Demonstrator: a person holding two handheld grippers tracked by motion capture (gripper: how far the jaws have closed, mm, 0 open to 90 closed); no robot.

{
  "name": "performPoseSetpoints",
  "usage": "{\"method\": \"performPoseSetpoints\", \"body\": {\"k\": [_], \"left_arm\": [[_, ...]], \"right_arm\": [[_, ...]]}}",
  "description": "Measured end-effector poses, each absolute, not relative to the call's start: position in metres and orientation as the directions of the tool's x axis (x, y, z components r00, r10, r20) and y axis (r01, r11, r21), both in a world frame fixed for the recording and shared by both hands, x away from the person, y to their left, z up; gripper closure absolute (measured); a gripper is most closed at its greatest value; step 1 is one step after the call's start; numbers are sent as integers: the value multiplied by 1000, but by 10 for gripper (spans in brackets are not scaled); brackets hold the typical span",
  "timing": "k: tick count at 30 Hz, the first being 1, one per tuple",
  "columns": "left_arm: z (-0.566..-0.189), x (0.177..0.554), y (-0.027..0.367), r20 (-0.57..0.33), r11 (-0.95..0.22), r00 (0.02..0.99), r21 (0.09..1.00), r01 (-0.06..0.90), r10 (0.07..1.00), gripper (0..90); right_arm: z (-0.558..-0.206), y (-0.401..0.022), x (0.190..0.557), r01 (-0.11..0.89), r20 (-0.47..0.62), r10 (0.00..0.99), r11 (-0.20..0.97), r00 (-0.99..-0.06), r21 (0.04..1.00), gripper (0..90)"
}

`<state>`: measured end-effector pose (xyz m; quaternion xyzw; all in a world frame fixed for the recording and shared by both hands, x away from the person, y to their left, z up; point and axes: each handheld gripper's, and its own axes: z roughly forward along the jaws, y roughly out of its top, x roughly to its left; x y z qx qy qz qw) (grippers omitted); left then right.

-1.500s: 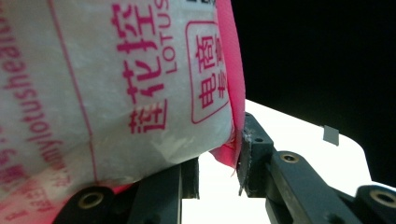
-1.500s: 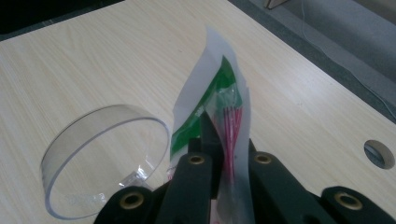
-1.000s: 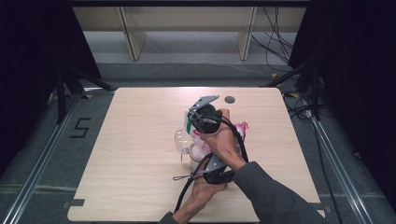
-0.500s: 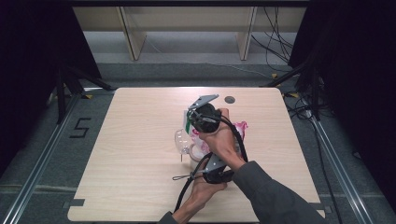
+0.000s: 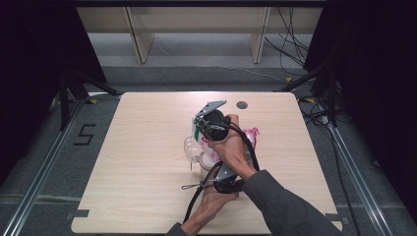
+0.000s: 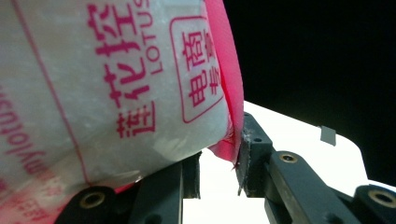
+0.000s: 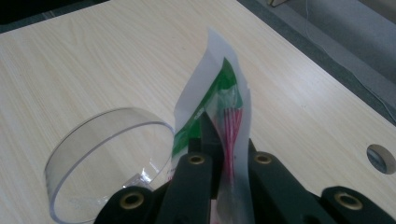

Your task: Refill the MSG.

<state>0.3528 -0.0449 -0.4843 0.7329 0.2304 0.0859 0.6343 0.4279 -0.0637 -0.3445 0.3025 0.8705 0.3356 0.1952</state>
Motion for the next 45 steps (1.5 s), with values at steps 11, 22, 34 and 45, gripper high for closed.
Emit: {"method": "performPoseSetpoints", "body": {"k": [11,22,34,45], "left_arm": [[-484,356,-41,-101,-171,877,964,203,470,732],[-483,355,-42,-95,-177,881,964,198,464,733],[-483,355,-41,-94,-179,880,964,197,465,734],[-484,352,-46,-139,-127,879,967,219,456,736]], "right_arm": [[-347,-64,432,383,-156,652,603,-742,700,900],[-349,-65,432,394,-160,663,603,-732,694,900],[-347,-65,432,401,-150,663,600,-734,692,900],[-348,-65,432,381,-177,646,624,-743,682,900]]}}
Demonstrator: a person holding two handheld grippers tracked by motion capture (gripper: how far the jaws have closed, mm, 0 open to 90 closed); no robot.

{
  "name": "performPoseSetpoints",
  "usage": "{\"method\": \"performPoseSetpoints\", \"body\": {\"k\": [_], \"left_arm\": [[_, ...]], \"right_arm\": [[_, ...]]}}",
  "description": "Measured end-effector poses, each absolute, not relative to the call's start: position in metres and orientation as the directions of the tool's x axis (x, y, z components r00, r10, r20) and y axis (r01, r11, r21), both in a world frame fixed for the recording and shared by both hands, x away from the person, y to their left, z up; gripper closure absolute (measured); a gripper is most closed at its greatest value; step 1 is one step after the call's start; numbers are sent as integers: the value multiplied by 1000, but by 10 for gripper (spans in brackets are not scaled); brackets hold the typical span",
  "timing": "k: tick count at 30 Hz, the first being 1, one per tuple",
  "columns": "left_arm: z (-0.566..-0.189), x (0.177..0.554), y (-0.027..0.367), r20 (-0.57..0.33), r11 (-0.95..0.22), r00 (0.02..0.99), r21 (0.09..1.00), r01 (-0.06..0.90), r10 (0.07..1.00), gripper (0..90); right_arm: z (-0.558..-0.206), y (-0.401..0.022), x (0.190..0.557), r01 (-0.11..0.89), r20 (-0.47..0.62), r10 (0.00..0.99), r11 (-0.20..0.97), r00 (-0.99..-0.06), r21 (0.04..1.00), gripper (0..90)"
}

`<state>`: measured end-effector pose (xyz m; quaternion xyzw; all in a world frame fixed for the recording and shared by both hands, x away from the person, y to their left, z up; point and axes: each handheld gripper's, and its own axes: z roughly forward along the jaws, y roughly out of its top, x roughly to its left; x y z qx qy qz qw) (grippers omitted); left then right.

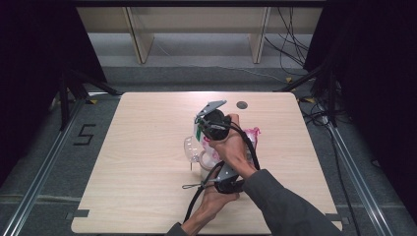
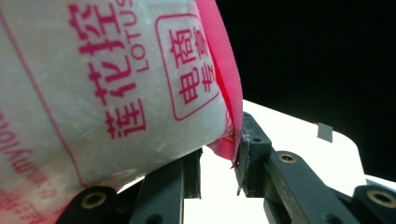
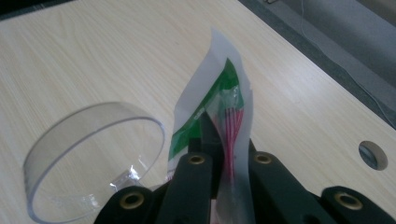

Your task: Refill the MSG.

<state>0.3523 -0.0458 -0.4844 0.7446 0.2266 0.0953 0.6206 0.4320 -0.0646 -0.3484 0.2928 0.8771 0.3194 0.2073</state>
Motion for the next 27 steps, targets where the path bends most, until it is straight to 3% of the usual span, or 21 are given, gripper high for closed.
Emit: {"method": "performPoseSetpoints", "body": {"k": [2,4,7,9,27], "left_arm": [[-485,352,-47,-163,-98,875,968,231,456,738],[-484,355,-41,-94,-182,881,963,199,464,741],[-485,352,-47,-163,-99,876,968,231,455,738],[-484,356,-41,-95,-178,879,964,199,468,741],[-484,355,-42,-93,-177,880,964,196,466,741]], "right_arm": [[-348,-64,431,387,-168,647,622,-744,681,900],[-347,-64,430,389,-164,654,611,-739,689,900],[-349,-64,431,390,-166,653,616,-739,685,900],[-346,-66,432,382,-164,653,608,-740,696,900],[-346,-64,431,394,-155,659,602,-736,694,900]]}}
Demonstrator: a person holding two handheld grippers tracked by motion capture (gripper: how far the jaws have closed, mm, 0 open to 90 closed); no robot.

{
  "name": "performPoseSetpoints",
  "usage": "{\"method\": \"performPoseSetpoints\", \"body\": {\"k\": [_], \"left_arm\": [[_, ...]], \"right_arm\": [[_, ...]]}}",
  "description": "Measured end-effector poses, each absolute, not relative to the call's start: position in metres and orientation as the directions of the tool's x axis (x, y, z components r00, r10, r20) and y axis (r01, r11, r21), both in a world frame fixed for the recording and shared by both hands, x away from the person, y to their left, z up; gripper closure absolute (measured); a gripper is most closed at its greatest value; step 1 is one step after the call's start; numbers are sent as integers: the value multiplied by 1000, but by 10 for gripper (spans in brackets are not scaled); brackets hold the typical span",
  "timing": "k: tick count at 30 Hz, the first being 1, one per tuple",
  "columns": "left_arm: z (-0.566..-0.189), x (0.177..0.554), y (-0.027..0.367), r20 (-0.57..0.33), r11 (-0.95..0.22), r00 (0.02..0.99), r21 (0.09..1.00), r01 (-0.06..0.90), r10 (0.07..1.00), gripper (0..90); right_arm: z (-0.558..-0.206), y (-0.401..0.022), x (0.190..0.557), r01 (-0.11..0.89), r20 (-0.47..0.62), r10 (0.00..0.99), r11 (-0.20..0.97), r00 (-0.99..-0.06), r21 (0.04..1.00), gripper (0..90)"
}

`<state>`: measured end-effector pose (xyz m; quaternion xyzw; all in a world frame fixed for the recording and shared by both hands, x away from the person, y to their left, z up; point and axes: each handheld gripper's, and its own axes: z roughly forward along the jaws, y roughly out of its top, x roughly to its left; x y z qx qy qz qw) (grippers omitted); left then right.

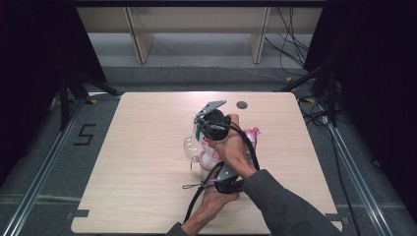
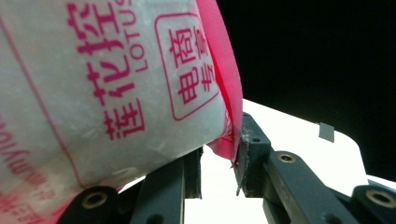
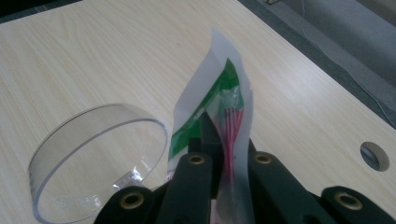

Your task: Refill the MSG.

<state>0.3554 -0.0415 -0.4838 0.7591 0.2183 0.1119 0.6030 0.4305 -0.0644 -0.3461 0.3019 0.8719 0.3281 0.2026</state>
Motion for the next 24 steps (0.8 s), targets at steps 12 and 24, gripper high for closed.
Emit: {"method": "performPoseSetpoints", "body": {"k": [12,24], "left_arm": [[-486,353,-46,-177,-90,870,966,244,460,744],[-486,352,-46,-175,-90,871,966,242,458,743]], "right_arm": [[-348,-62,430,384,-166,650,614,-742,690,900],[-348,-63,431,386,-161,648,614,-744,688,900]]}}
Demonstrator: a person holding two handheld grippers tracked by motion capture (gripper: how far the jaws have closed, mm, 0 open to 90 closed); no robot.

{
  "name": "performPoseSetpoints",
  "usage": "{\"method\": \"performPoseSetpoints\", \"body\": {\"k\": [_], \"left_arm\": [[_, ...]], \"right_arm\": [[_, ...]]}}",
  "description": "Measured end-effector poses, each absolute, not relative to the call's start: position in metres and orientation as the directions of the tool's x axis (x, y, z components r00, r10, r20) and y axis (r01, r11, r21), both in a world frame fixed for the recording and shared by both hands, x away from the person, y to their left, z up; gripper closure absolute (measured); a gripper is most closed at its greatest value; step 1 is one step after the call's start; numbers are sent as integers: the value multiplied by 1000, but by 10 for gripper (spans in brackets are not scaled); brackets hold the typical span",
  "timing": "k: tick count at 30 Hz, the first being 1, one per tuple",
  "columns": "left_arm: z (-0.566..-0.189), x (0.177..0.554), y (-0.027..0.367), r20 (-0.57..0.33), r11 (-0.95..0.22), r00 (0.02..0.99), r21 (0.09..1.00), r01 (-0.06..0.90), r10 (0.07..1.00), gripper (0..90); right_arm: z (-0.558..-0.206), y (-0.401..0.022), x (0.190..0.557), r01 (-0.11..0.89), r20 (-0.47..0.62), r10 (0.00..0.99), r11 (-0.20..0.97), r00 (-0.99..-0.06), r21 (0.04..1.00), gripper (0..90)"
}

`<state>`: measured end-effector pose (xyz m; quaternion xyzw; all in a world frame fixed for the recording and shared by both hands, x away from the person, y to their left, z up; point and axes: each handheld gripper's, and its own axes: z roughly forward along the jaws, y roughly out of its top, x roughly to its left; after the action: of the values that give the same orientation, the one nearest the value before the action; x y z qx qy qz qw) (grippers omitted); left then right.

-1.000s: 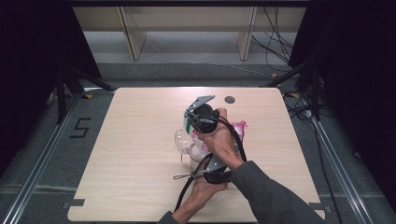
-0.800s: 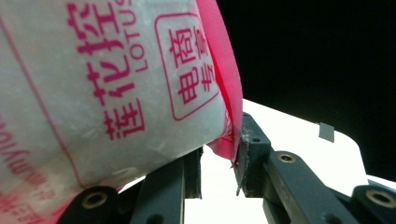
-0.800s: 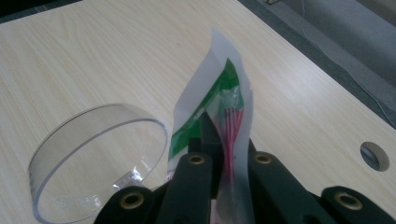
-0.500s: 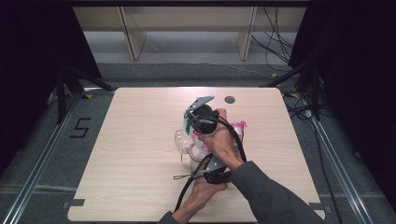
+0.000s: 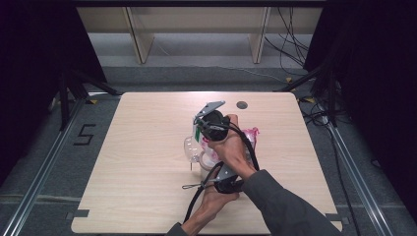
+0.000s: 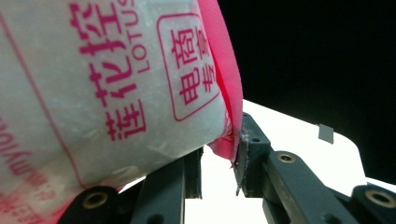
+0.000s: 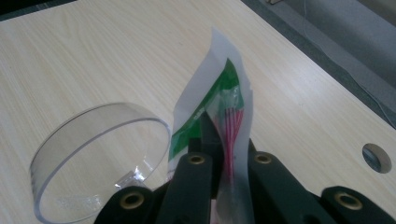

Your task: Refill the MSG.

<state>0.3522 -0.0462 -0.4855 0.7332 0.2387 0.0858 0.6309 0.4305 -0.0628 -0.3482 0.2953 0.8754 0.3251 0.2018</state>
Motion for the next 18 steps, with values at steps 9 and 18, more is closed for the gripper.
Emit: {"method": "performPoseSetpoints", "body": {"k": [9,18], "left_arm": [[-485,353,-45,-171,-94,871,966,239,460,744],[-486,354,-45,-149,-123,878,966,228,455,741]], "right_arm": [[-348,-63,430,382,-158,651,606,-743,697,900],[-349,-65,431,386,-163,651,612,-741,690,900]]}}
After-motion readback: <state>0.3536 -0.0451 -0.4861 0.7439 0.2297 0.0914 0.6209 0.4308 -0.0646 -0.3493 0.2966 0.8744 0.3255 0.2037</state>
